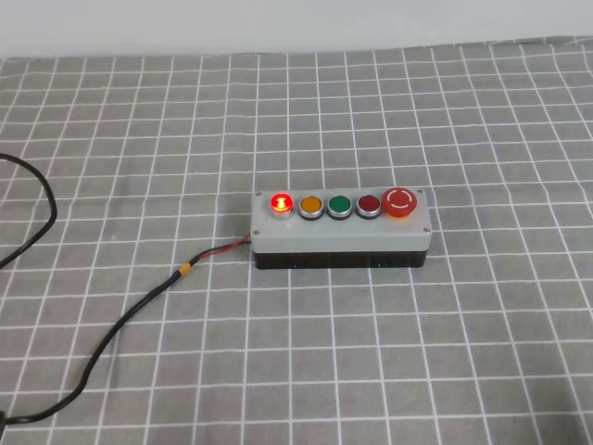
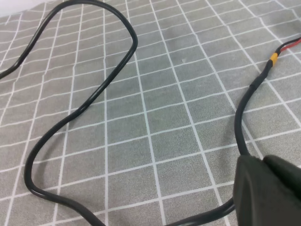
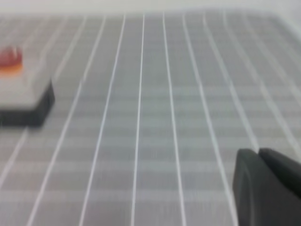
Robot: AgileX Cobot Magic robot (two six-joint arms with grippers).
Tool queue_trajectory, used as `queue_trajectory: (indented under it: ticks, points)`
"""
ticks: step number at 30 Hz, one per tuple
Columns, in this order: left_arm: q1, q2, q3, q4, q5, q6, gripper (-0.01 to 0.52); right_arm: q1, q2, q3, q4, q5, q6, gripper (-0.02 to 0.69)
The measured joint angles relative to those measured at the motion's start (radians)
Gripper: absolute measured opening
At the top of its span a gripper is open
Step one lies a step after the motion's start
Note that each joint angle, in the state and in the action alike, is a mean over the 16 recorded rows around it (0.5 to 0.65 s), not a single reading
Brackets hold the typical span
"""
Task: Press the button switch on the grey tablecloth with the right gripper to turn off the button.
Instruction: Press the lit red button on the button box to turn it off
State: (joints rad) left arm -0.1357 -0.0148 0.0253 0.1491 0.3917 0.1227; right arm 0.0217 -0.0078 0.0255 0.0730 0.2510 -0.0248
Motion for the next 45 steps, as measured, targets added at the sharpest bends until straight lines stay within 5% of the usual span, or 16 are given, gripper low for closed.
queue_trajectory:
  ticks: [7, 17, 22, 27, 33, 39, 45]
  points:
    - [0.0, 0.0, 0.0, 0.001, 0.0, 0.0, -0.003, 0.0, 0.0, 0.0, 0.0, -0.201, 0.0, -0.016]
    - [0.0, 0.0, 0.0, 0.002, 0.0, 0.0, -0.003, 0.0, -0.002, -0.02, 0.02, -0.711, 0.012, -0.016]
    - [0.0, 0.0, 0.0, 0.002, 0.0, 0.0, -0.003, 0.0, -0.003, -0.115, 0.037, -0.803, 0.066, -0.016]
    - [0.0, 0.0, 0.0, 0.003, 0.0, 0.0, -0.003, 0.0, 0.028, -0.292, 0.047, -0.636, 0.134, -0.016]
    - [0.0, 0.0, 0.0, 0.003, 0.0, 0.0, -0.003, 0.0, 0.165, -0.567, 0.054, -0.217, 0.191, -0.016]
    - [0.0, 0.0, 0.0, 0.003, 0.0, 0.0, -0.003, 0.0, 0.402, -0.778, 0.11, 0.115, 0.122, -0.016]
    - [0.0, 0.0, 0.0, 0.003, 0.0, 0.0, -0.003, 0.0, 0.646, -0.879, 0.264, 0.233, 0.008, -0.016]
